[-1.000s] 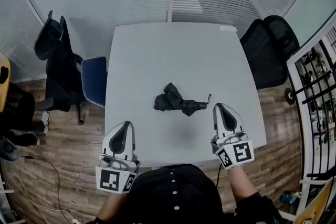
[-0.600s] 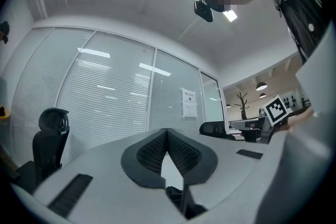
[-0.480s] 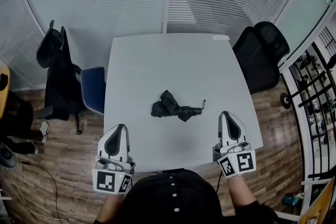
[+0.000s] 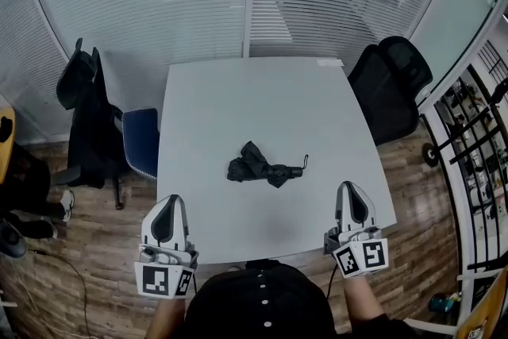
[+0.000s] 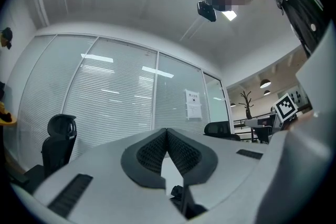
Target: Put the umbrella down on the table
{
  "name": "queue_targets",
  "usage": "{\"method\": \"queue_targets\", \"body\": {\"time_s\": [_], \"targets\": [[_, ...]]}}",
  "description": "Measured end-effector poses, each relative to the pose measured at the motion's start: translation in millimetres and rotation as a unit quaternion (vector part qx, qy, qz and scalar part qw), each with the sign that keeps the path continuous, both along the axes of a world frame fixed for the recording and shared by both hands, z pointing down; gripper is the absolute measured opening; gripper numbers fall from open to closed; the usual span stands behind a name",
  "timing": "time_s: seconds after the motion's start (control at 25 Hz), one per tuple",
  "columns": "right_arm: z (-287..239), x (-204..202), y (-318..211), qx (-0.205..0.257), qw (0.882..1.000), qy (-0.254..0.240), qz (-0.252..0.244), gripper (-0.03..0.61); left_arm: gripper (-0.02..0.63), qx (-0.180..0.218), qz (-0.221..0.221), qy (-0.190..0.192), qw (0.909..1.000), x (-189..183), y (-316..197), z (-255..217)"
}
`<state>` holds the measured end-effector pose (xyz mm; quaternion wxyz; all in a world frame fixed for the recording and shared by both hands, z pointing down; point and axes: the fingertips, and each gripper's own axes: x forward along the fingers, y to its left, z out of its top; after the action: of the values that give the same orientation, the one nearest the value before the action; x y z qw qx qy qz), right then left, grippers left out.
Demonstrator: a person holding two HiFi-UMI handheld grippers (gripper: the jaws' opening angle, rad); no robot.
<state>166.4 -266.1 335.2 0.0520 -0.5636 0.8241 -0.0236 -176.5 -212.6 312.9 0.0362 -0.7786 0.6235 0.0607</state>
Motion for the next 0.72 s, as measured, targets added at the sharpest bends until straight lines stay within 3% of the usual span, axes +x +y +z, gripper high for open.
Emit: {"method": "queue_targets", "body": {"time_s": [0.24, 0.72], "targets": [[4, 0, 8, 0.005, 0.999, 0.038, -0.004, 0.034, 0.014, -0.008, 0.000, -0.001, 1.0000, 0, 4, 4], [5, -16, 1, 0.007, 0.998, 0.057, -0.017, 0.032, 0.014, -0.006, -0.001, -0.004, 1.0000, -3, 3, 1]]}}
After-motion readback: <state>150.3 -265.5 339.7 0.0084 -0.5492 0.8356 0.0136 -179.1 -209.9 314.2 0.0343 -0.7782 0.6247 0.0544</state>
